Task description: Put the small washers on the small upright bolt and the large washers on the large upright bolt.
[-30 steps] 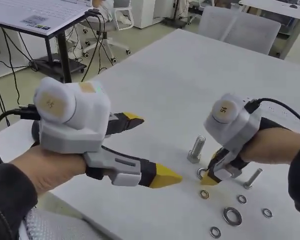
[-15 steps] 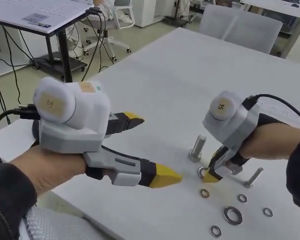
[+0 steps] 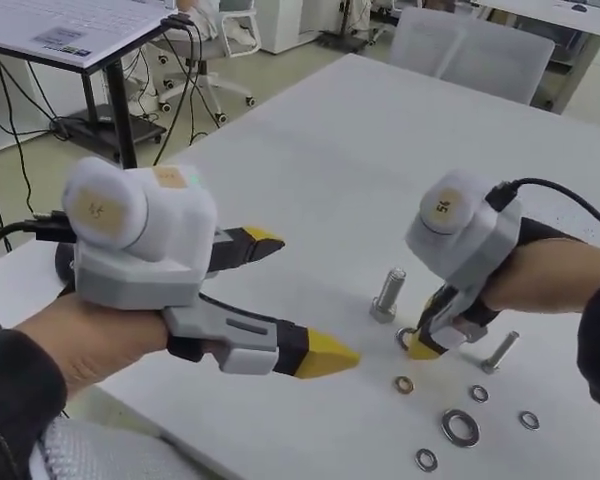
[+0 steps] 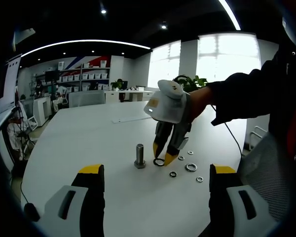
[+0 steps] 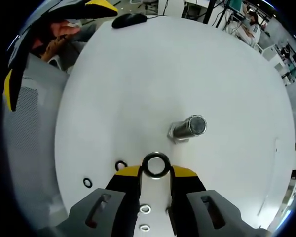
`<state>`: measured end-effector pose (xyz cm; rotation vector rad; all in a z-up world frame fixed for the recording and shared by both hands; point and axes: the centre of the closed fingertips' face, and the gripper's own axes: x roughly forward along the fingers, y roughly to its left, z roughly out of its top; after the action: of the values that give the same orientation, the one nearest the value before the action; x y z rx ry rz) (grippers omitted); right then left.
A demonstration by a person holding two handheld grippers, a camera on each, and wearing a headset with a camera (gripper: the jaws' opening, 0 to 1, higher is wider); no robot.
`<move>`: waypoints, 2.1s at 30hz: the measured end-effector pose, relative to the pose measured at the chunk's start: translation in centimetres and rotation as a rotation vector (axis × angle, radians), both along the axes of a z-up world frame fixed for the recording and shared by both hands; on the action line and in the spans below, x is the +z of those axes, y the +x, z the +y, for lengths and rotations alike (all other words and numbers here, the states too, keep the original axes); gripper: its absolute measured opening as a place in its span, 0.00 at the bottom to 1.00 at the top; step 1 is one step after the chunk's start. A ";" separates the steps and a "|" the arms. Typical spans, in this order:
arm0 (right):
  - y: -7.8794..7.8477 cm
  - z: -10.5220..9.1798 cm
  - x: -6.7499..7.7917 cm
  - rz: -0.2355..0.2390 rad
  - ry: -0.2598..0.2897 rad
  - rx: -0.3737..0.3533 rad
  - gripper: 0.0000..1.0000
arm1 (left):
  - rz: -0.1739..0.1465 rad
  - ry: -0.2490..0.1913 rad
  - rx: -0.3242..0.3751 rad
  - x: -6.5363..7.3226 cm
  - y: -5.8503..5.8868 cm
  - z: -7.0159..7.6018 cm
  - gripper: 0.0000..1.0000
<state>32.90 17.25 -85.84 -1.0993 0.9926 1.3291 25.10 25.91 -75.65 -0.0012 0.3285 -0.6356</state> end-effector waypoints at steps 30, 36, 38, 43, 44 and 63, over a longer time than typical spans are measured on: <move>0.9 1.9 8.7 -0.061 0.119 0.032 0.24 | 0.015 0.020 -0.010 -1.1 0.3 0.3 0.88; 1.8 3.0 8.7 -0.062 0.127 0.037 0.24 | 0.027 0.025 -0.007 -1.8 0.5 0.6 0.88; 2.4 3.2 8.7 -0.061 0.131 0.038 0.24 | 0.030 0.028 -0.007 -2.1 0.6 0.7 0.88; 2.7 3.7 8.7 -0.061 0.132 0.046 0.24 | 0.039 0.031 -0.010 -2.7 1.0 0.9 0.88; 2.8 3.8 8.6 -0.062 0.128 0.049 0.24 | 0.042 0.031 -0.014 -2.8 1.0 0.8 0.88; 3.9 4.4 6.2 -0.032 0.067 0.066 0.24 | 0.068 0.035 -0.054 -4.1 1.6 0.3 0.88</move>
<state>36.82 21.67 -79.63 -1.1073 0.8884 1.3842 26.66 26.25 -79.75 0.0196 0.4063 -0.6841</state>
